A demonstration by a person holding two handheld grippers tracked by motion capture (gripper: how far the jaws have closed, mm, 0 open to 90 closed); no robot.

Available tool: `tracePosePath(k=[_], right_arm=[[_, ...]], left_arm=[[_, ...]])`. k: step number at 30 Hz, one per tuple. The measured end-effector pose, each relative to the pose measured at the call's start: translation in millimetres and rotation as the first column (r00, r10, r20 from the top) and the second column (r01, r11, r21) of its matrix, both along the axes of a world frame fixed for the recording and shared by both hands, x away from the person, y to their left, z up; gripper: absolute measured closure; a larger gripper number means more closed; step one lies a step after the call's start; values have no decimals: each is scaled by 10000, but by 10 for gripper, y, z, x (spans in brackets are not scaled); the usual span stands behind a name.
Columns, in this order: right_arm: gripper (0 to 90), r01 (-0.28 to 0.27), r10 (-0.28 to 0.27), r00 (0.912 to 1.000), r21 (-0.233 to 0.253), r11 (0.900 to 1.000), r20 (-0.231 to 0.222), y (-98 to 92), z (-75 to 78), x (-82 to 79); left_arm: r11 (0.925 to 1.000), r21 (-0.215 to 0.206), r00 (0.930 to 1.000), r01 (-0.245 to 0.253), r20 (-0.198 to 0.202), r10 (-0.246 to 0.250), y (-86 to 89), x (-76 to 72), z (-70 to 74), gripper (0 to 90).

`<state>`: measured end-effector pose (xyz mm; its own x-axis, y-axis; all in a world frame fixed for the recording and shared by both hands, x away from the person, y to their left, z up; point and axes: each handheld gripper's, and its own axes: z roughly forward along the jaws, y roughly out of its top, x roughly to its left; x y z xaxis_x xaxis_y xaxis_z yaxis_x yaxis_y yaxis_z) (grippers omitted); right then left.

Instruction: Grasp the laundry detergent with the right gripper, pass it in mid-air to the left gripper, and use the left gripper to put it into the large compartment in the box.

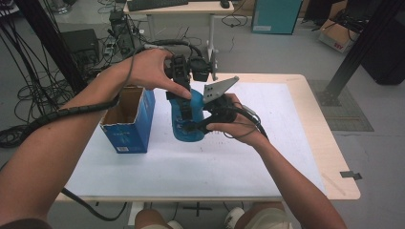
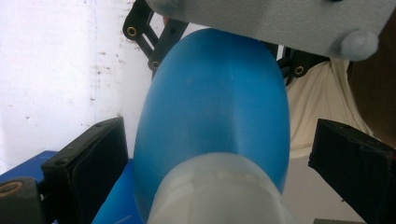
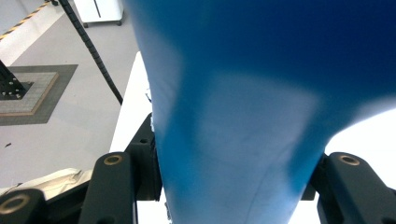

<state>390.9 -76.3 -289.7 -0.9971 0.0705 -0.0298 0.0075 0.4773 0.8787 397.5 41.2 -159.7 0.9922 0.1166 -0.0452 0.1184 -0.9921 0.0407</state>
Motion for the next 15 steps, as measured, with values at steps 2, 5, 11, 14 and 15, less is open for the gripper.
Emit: tracePosePath(k=[2,5,11,14,15], right_arm=[[436,9,-9,10000,18,10000,-10,3,0,-1],[436,11,-11,10000,7,10000,-51,2,2,-2],[436,2,-2,10000,50,10000,-14,2,2,4],[436,18,-18,10000,45,10000,-4,0,1,8],[436,20,-20,10000,42,10000,4,-1,2,8]], left_arm=[[10000,32,9998,-42,-195,42,-3,4,-2,47],[10000,30,9999,-45,-165,45,-1,4,-4,47],[10000,23,10000,38,-89,-38,-2,8,-4,47],[10000,54,9999,5,-170,-5,-9,11,6,48],[10000,54,9999,7,-169,-6,-9,11,7,48]])
